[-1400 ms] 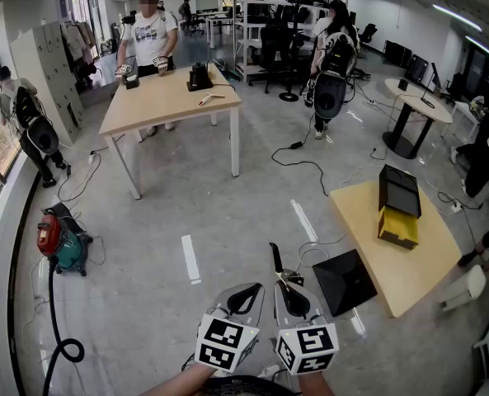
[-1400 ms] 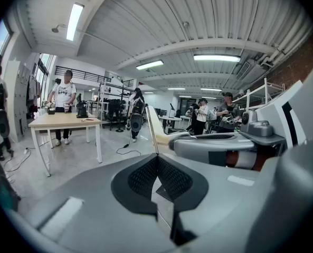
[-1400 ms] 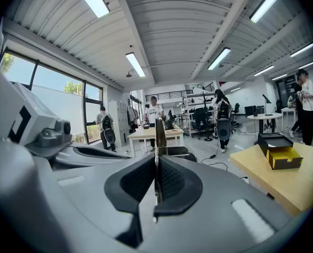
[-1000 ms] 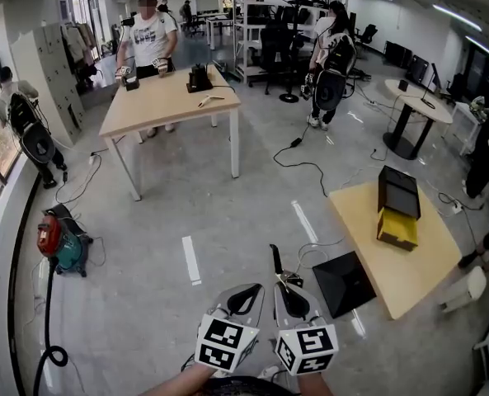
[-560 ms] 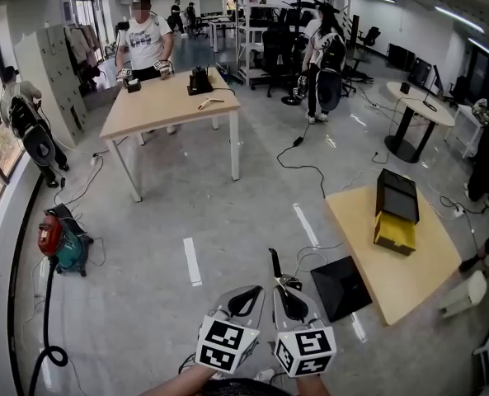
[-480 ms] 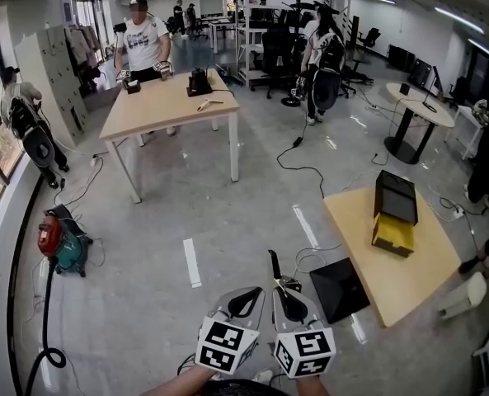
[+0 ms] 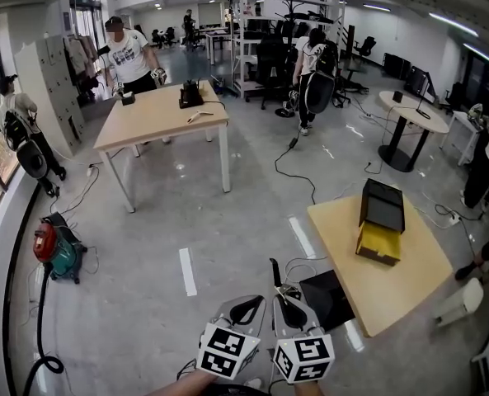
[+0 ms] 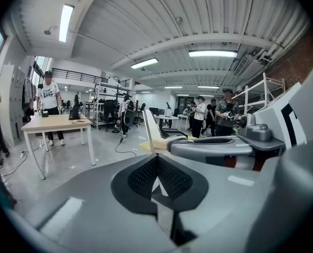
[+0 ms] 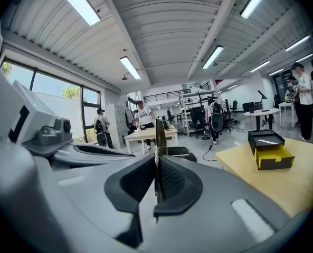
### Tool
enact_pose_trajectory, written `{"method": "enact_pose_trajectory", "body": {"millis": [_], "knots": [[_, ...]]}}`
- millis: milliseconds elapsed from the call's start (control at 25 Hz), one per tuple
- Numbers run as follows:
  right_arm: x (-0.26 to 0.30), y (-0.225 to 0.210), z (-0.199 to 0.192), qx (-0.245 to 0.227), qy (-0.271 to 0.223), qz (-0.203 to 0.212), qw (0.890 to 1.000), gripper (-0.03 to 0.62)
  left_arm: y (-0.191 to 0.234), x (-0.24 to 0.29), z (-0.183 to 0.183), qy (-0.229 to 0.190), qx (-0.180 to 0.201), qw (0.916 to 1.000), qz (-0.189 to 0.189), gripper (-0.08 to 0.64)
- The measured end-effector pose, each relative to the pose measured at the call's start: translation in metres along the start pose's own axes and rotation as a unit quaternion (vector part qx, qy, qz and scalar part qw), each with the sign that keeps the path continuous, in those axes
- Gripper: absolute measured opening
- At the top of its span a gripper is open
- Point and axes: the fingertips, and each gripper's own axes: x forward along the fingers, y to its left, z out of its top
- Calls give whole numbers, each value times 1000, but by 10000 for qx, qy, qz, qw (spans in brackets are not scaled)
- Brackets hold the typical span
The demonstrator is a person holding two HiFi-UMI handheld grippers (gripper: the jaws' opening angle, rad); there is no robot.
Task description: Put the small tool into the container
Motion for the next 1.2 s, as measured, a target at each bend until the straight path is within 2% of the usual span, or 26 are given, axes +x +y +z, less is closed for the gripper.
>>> {"method": "enact_pose_trajectory", "body": {"millis": [160,200,280,360,400,600,720,800,840,960,1040,1120,1200], "knots": [[-42,-78,-43,10,-58,-62,10000,8,-75,55,-34,-12,71,9999,-74,8],[-47,-97,-37,16,-66,-74,9999,8,-88,69,-25,-12,85,9999,-86,8],[-39,-144,17,39,-58,-90,9999,8,-98,109,34,9,95,9999,-107,8],[-2,-194,86,51,-45,-101,9999,8,-82,165,108,33,88,9999,-122,8],[25,-213,103,50,-50,-109,9999,8,-66,192,127,37,85,9999,-129,8],[190,-276,95,76,-110,-219,9997,8,53,322,122,53,138,9996,-227,8],[344,-349,99,84,-129,-239,9996,8,161,455,132,54,146,9996,-225,8],[478,-396,126,85,-151,-272,9995,8,263,555,163,49,150,9996,-234,8],[557,-407,155,92,-155,-294,9994,8,331,597,192,53,150,9996,-249,8],[794,-412,274,107,-151,-387,9991,8,547,697,309,63,188,9992,-344,8],[932,-451,332,134,-160,-483,9986,8,656,788,370,69,224,9988,-442,8],[1069,-508,365,153,-179,-585,9980,8,757,898,407,69,253,9982,-541,8],[1215,-560,379,136,-214,-684,9973,8,867,1010,425,53,288,9976,-622,8]]}}
